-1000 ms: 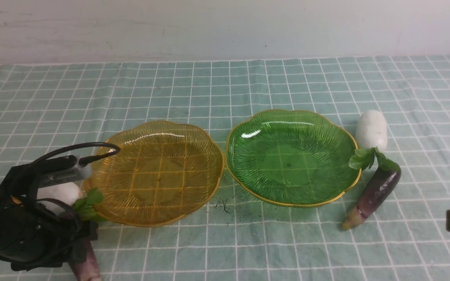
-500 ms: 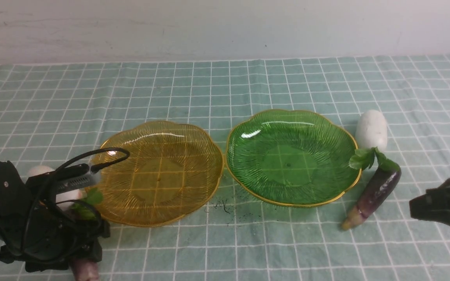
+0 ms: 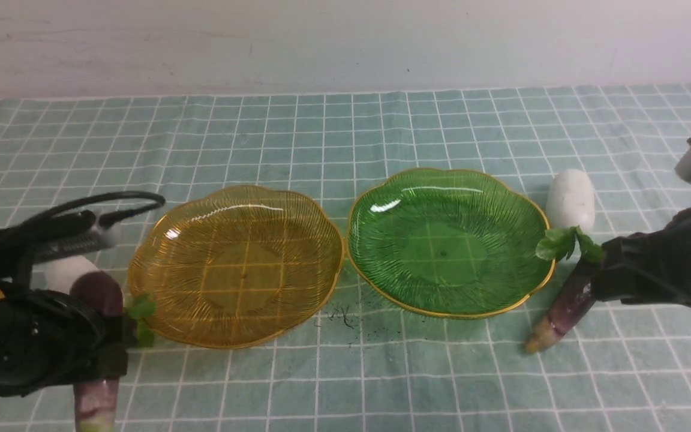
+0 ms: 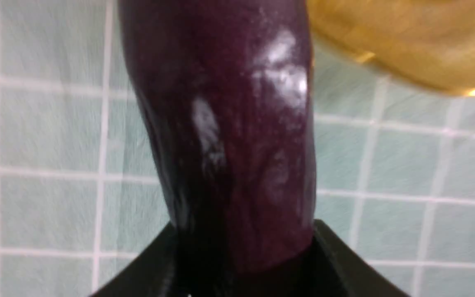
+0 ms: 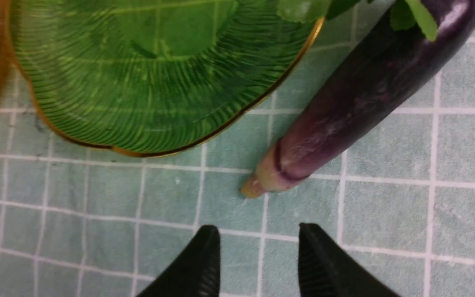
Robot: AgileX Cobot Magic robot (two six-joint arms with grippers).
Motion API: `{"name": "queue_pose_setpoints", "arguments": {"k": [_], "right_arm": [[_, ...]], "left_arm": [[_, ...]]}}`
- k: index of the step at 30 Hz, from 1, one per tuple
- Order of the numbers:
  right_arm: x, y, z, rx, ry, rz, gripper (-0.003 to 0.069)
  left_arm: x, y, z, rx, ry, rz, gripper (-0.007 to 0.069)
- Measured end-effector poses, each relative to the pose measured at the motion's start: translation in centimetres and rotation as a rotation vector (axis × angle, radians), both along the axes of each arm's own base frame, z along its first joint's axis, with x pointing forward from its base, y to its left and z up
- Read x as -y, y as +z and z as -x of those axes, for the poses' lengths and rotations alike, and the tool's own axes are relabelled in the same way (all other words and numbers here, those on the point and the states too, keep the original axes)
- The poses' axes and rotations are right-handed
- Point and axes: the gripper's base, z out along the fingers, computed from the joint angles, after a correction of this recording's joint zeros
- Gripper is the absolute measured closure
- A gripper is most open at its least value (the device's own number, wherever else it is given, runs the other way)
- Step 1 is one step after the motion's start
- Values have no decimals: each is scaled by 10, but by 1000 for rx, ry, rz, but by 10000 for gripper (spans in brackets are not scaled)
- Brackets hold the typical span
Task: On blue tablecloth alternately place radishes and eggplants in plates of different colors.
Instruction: 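Pick up the eggplant and place it in the yellow plate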
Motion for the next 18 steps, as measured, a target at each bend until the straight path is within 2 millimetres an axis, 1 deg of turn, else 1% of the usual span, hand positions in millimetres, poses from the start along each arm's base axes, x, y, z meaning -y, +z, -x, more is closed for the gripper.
{"name": "queue_pose_setpoints", "arguments": {"k": [1,2,4,5,6,8,9,10,12,13,14,15,16,17,18], "right_arm": [[1,-7,-6,-14,-11,5,347],[1,-19,-15,-39,-38,4,277],[2,-29,-24,-56,-63,4,206],[2,-32,-29,-61,-71,6,181],[2,-37,-32,-72,-79,6,162],[3,-49,-44,-94,-101,7,101],[3,-50,-45,-97,-102,6,101],[3,-55,-52,-105,-111,7,81],[3,-64,-59,-125,-123,6,71],[3,-66,-62,-129,-129,5,69],[3,-76,-68,-152,-142,2,69],[3,-81,-72,-161,-153,1,69],[3,-87,-75,-177,-161,1,69],[3,-88,-76,-177,-163,0,71],[3,-93,-79,-184,-169,0,76]], "left_arm": [[0,11,0,45,-17,-6,324],[0,32,-6,122,-56,-21,324],[1,43,-13,160,-85,-32,324],[2,50,-20,178,-111,-39,324],[3,53,-26,188,-127,-39,324],[5,57,-40,194,-162,-41,324],[5,57,-43,193,-170,-40,324],[8,54,-58,184,-204,-40,324],[11,47,-72,165,-241,-43,324],[14,42,-79,151,-266,-48,324],[17,37,-86,140,-285,-50,324],[21,31,-93,125,-307,-53,324],[26,21,-103,109,-329,-54,324],[28,19,-106,103,-334,-53,324],[33,9,-115,86,-350,-52,324]]}}
